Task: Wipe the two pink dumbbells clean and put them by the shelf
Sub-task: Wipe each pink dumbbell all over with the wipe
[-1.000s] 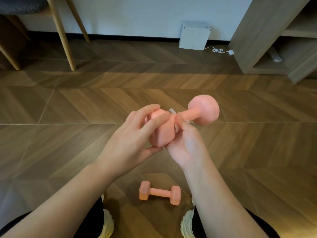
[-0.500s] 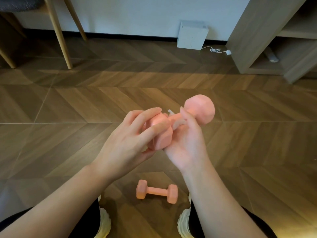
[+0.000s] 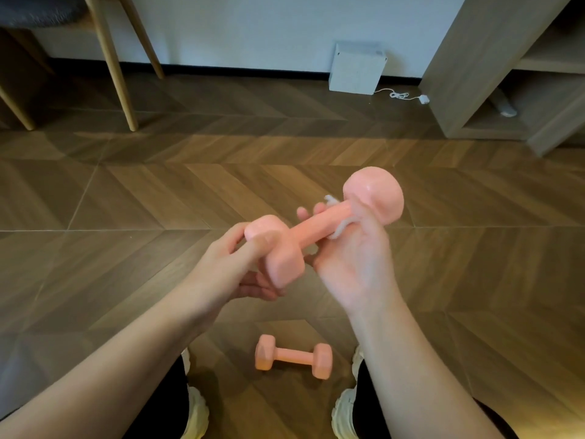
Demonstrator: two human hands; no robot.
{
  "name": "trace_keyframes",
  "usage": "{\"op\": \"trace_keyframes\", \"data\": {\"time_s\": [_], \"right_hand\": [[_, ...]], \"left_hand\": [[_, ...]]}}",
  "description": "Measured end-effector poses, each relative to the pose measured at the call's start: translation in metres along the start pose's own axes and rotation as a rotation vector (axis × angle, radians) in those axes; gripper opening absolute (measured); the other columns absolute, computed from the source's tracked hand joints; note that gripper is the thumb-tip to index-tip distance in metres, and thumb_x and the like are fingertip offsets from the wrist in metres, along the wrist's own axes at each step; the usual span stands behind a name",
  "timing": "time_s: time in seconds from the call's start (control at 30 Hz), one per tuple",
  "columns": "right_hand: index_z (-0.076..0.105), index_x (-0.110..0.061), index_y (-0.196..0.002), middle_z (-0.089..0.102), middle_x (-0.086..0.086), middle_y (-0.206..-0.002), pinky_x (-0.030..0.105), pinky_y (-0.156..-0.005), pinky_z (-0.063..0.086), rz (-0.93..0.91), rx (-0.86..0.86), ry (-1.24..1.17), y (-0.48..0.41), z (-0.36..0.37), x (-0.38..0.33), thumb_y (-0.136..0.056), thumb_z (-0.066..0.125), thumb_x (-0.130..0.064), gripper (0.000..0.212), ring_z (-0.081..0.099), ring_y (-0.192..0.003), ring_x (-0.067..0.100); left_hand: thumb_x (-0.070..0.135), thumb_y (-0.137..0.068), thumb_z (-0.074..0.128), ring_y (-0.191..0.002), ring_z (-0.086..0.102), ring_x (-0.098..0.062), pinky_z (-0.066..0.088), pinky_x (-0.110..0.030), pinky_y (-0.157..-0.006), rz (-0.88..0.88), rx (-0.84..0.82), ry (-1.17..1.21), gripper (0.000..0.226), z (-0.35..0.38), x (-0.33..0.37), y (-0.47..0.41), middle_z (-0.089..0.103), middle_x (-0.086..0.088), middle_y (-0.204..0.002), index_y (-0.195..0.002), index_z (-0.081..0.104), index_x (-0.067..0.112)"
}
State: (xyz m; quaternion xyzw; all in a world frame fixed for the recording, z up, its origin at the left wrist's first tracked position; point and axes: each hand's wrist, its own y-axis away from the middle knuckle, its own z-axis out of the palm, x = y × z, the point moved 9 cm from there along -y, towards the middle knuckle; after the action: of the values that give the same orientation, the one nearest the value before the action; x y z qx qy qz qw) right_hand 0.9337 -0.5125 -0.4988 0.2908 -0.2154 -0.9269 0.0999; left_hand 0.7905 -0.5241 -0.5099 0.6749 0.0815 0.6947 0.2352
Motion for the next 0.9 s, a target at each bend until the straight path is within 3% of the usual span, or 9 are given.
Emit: {"op": "trace_keyframes", "data": {"time_s": [0.17, 0.3, 0.43, 0.5, 0.6, 0.67, 0.77, 0.9], "right_hand": [[0.054, -0.006, -0.109, 0.061, 0.013, -0.097, 0.042, -0.091, 0.052, 0.119, -0.049, 0.063, 0.006, 0.010, 0.033, -0.093, 0.058, -0.027, 0.027, 0.062, -0.095, 0.026], [0.057, -0.006, -0.107, 0.058, 0.013, -0.097, 0.044, -0.104, 0.043, 0.080, 0.029, -0.065, -0.006, -0.001, 0.015, -0.092, 0.059, -0.028, 0.027, 0.059, -0.102, 0.029], [0.062, -0.011, -0.108, 0.063, 0.007, -0.095, 0.049, -0.106, 0.041, -0.044, 0.068, -0.117, -0.006, -0.005, -0.016, -0.082, 0.064, -0.029, 0.032, 0.066, -0.104, 0.029], [0.061, -0.013, -0.105, 0.062, 0.007, -0.095, 0.051, -0.109, 0.039, -0.016, 0.074, -0.026, 0.000, -0.002, -0.005, -0.092, 0.058, -0.027, 0.020, 0.065, -0.104, 0.027], [0.056, -0.011, -0.117, 0.063, 0.011, -0.103, 0.048, -0.101, 0.049, 0.110, 0.054, 0.037, 0.005, 0.001, 0.027, -0.096, 0.056, -0.028, 0.027, 0.065, -0.104, 0.027], [0.051, -0.007, -0.123, 0.069, 0.011, -0.090, 0.049, -0.104, 0.046, 0.171, 0.018, -0.032, 0.005, 0.004, 0.036, -0.096, 0.056, -0.030, 0.036, 0.066, -0.100, 0.027], [0.047, 0.000, -0.119, 0.061, 0.004, -0.055, 0.043, -0.108, 0.039, 0.153, 0.033, -0.147, -0.003, -0.002, 0.027, -0.095, 0.054, -0.032, 0.040, 0.066, -0.078, 0.022], [0.056, -0.008, -0.111, 0.062, 0.009, -0.079, 0.047, -0.105, 0.041, 0.036, 0.093, -0.170, -0.012, -0.017, -0.006, -0.093, 0.055, -0.034, 0.031, 0.065, -0.095, 0.031]], "left_hand": [[0.050, -0.076, 0.058, -0.076, 0.073, -0.039, 0.061, -0.037, -0.066, -0.094, -0.044, 0.105, 0.060, 0.006, 0.000, -0.002, 0.068, -0.025, -0.107, -0.128, 0.062, 0.022], [0.050, -0.075, 0.059, -0.078, 0.073, -0.038, 0.062, -0.038, -0.068, -0.124, -0.078, 0.127, 0.062, 0.006, -0.004, 0.001, 0.067, -0.026, -0.109, -0.128, 0.058, 0.017], [0.054, -0.063, 0.070, -0.084, 0.074, -0.033, 0.061, -0.043, -0.075, -0.069, -0.060, 0.059, 0.069, 0.003, -0.003, 0.004, 0.067, -0.019, -0.112, -0.122, 0.057, 0.021], [0.054, -0.056, 0.072, -0.092, 0.072, -0.020, 0.060, -0.036, -0.074, 0.121, 0.034, -0.110, 0.065, -0.004, 0.008, 0.006, 0.068, 0.000, -0.113, -0.116, 0.057, 0.031], [0.051, -0.061, 0.079, -0.104, 0.062, -0.007, 0.054, -0.021, -0.081, 0.518, 0.113, -0.565, 0.068, -0.001, 0.037, 0.017, 0.060, 0.015, -0.117, -0.121, 0.048, 0.040], [0.052, -0.065, 0.077, -0.109, 0.057, -0.007, 0.052, -0.024, -0.086, 0.661, 0.120, -0.779, 0.078, 0.006, 0.042, 0.021, 0.050, 0.008, -0.128, -0.133, 0.043, 0.036], [0.043, -0.069, 0.080, -0.112, 0.056, -0.022, 0.051, -0.042, -0.084, 0.817, 0.167, -1.100, 0.079, 0.018, 0.048, 0.026, 0.045, -0.003, -0.136, -0.137, 0.040, 0.031], [0.029, -0.074, 0.079, -0.113, 0.053, -0.032, 0.041, -0.043, -0.083, 1.075, 0.220, -1.324, 0.068, 0.031, 0.055, 0.039, 0.042, -0.014, -0.139, -0.131, 0.042, 0.023]]}}
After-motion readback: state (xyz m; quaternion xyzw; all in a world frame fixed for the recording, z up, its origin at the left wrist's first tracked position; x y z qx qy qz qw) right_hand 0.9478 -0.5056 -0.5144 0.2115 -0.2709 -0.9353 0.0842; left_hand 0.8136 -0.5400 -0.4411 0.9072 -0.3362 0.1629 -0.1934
